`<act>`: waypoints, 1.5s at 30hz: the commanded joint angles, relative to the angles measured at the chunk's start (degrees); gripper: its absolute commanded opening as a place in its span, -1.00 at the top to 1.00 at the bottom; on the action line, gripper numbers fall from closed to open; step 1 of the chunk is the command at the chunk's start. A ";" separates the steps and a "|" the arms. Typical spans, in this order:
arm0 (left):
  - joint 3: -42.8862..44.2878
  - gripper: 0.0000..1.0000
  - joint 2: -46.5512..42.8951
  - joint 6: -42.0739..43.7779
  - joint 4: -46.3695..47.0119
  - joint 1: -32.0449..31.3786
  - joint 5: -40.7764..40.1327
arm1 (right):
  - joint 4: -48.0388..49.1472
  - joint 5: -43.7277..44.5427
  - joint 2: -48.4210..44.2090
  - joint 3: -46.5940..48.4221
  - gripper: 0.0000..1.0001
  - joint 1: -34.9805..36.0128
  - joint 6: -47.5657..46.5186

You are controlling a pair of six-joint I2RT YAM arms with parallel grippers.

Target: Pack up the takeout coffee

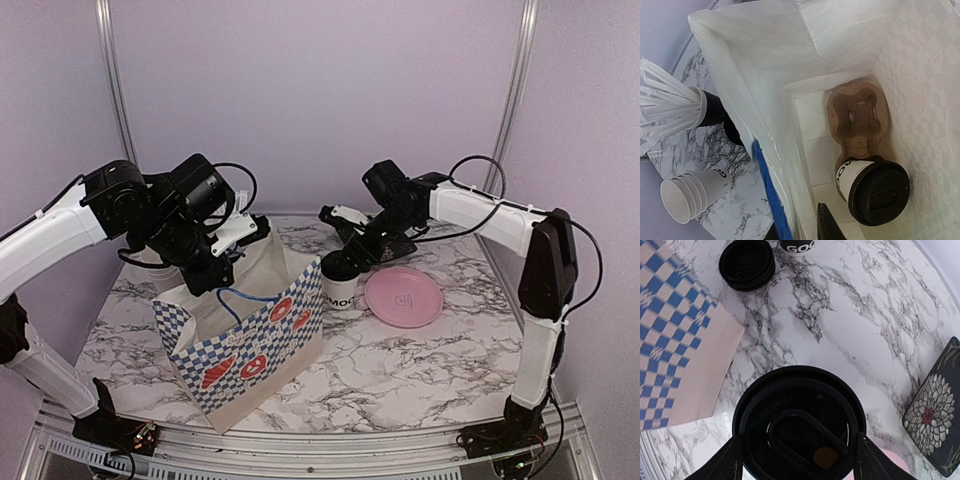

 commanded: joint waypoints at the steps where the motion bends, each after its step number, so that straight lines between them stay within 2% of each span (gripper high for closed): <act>1: 2.98 0.72 3.24 2.56 2.97 0.25 2.30 | -0.58 -2.32 -9.86 -8.96 -0.26 0.28 -4.53; 6: 6.17 1.00 5.96 4.79 5.03 0.25 3.28 | -1.29 -2.58 -18.43 -19.95 -0.26 0.06 -8.16; 14: 13.52 1.00 12.99 9.36 6.38 0.42 7.14 | -5.21 -10.68 -27.39 -31.59 -0.28 0.49 -19.98; 22: 20.01 0.99 19.00 11.77 6.61 0.94 6.56 | -6.60 -10.97 -29.68 -34.93 -0.31 1.14 -26.56; 31: 21.37 0.19 19.48 10.90 6.48 1.13 5.75 | -8.22 -7.55 -28.82 -36.35 -0.35 1.14 -29.63; 35: 21.02 -0.11 18.23 10.32 6.57 1.13 5.09 | -9.88 -6.88 -29.25 -36.45 -0.51 1.26 -30.75; 40: 20.49 -0.30 16.58 10.09 6.71 1.13 4.60 | -12.12 -4.62 -30.18 -35.57 -0.66 1.89 -32.26; 45: 19.88 -0.36 14.92 9.53 7.09 1.13 4.89 | -12.22 0.55 -30.12 -34.56 -0.68 4.07 -32.22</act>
